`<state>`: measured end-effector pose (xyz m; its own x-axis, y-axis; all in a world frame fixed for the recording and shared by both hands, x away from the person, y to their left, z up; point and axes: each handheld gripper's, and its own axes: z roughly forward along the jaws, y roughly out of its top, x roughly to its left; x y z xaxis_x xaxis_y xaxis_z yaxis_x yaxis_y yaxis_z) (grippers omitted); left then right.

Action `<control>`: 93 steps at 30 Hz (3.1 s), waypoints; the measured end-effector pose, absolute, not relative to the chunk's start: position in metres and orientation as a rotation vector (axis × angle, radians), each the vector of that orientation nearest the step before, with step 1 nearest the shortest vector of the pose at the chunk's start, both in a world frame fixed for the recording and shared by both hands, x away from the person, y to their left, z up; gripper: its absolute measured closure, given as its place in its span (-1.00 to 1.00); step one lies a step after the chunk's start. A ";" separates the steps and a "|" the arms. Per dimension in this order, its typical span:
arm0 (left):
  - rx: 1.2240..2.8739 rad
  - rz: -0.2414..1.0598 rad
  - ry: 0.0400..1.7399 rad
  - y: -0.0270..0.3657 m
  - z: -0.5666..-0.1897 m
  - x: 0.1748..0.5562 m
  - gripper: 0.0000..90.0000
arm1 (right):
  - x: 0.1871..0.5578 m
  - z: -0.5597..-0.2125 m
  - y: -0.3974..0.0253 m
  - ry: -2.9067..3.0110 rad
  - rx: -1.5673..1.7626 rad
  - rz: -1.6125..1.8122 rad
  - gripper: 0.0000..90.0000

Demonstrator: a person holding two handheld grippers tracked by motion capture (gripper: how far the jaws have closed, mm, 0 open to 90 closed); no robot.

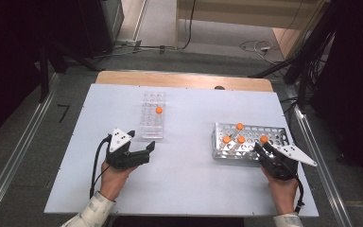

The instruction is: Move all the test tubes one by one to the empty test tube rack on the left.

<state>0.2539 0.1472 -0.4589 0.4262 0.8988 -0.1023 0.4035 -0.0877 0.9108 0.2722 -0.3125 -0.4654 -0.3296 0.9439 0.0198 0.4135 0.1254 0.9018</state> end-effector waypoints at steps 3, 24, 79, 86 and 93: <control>1.683 0.621 1.146 0.147 -0.459 0.254 -0.61 | 0.273 -0.466 -0.311 1.828 1.307 1.161 0.46; 1.683 0.617 1.135 0.147 -0.458 0.253 -0.61 | 0.261 -0.433 -0.316 1.736 1.237 1.251 0.58; 1.687 0.582 1.059 0.129 -0.451 0.243 -0.60 | 0.226 -0.444 -0.242 2.063 1.022 1.342 0.60; 1.695 0.576 1.026 0.121 -0.448 0.239 -0.60 | 0.232 -0.448 -0.213 2.128 0.972 1.358 0.60; 1.691 0.557 0.983 0.114 -0.444 0.235 -0.52 | 0.237 -0.450 -0.187 2.184 0.921 1.366 0.60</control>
<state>0.2348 0.1136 -0.4440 0.5537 0.8263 -0.1030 0.3361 -0.1086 0.9356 0.2367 -0.1867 -0.4498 -0.7011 0.7130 0.0071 0.3183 0.3041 0.8979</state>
